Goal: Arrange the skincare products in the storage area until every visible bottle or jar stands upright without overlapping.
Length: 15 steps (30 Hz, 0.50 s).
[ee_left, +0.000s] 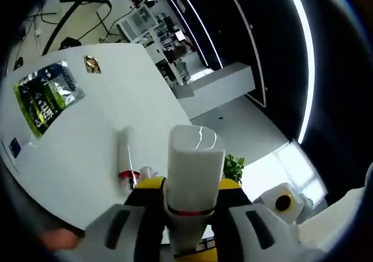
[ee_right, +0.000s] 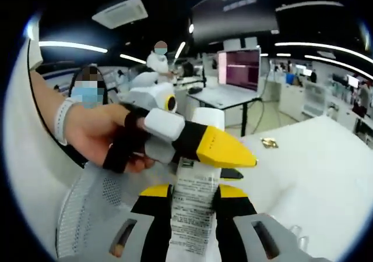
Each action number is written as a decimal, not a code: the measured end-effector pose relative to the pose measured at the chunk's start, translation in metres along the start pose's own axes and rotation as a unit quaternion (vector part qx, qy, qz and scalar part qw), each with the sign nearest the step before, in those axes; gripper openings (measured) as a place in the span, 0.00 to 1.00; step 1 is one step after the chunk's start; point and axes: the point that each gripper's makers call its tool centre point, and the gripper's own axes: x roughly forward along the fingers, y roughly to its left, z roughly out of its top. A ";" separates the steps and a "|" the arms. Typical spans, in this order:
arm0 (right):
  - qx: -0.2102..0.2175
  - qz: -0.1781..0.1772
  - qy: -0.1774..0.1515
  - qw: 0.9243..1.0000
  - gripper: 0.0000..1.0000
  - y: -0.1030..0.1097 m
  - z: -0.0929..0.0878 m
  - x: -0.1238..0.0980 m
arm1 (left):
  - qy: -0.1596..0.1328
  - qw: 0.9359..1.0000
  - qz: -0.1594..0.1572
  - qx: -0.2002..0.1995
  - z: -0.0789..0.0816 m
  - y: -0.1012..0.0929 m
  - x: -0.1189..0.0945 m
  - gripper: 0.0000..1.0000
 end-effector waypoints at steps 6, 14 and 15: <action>-0.010 0.002 0.007 1.000 0.25 0.003 0.000 0.003 | 0.001 1.000 0.019 0.000 -0.002 0.006 0.000 0.23; -0.003 0.003 0.016 1.000 0.27 0.004 -0.001 0.004 | 0.005 0.999 0.033 0.006 -0.003 0.009 -0.001 0.20; -0.002 0.003 0.017 1.000 0.27 0.004 -0.001 0.005 | 0.005 0.999 0.034 0.008 -0.003 0.010 -0.001 0.20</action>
